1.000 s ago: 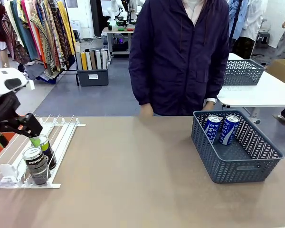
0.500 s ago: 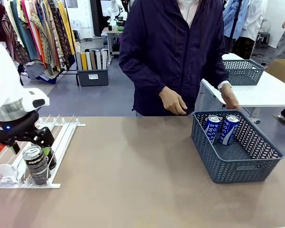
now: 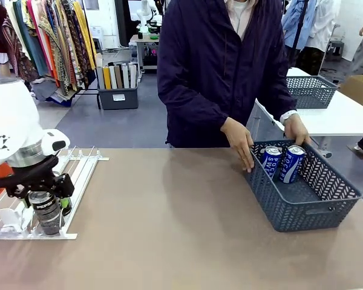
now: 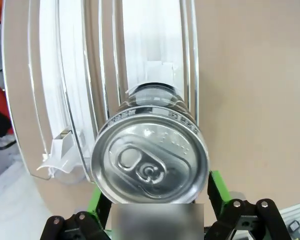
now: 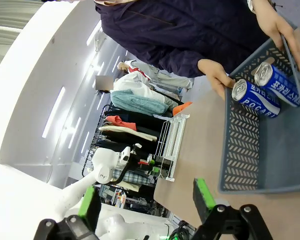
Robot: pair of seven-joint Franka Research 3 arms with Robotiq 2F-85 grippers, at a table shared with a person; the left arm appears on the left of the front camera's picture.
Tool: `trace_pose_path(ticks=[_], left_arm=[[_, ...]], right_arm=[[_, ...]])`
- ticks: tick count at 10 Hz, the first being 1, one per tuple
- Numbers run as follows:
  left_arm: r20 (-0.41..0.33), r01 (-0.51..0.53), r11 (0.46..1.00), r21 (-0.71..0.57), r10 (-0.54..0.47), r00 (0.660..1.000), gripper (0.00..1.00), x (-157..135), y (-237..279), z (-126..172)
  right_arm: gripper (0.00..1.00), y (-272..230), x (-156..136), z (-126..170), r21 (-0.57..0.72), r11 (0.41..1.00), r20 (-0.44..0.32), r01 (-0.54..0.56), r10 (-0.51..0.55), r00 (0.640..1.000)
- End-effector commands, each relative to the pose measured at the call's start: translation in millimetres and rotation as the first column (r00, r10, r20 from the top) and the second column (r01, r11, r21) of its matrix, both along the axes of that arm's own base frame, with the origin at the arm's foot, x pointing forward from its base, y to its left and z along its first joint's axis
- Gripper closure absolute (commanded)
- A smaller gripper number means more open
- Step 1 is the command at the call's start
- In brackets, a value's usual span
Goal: Retrieve and store the cans from the dispenser.
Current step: Pick up one can from the Automatic Can Dispenser and place it in the middle of the table.
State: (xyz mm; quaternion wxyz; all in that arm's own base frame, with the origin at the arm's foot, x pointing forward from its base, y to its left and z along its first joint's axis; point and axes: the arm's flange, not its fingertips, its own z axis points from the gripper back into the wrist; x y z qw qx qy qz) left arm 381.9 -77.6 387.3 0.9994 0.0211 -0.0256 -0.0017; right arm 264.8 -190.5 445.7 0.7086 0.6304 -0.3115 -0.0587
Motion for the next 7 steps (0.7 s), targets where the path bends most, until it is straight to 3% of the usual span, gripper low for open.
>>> trace_pose_path(ticks=[1, 5, 6, 7], left_arm=[[0.003, -0.027, 1.000, -0.009, 0.027, 1.000, 0.00, -10.4, 6.8, 1.1], [0.010, -0.025, 0.998, -0.053, 0.026, 1.000, 0.00, -13.0, 8.0, 4.2], [0.002, -0.016, 0.997, -0.071, 0.016, 1.000, 0.23, -14.1, 6.9, 4.9], [0.003, -0.016, 0.998, -0.059, 0.016, 1.000, 0.74, -15.3, 6.9, 5.0]], right_arm=[[0.00, 0.8, 3.1, 5.8, 0.023, 1.000, 0.019, 0.010, -0.011, 1.000], [0.00, 0.8, 3.1, 5.8, 0.023, 1.000, 0.019, 0.010, -0.011, 1.000], [0.00, 0.8, 3.1, 5.8, 0.023, 1.000, 0.019, 0.010, -0.011, 1.000], [0.00, 0.8, 3.1, 5.8, 0.023, 1.000, 0.019, 0.010, -0.011, 1.000]])
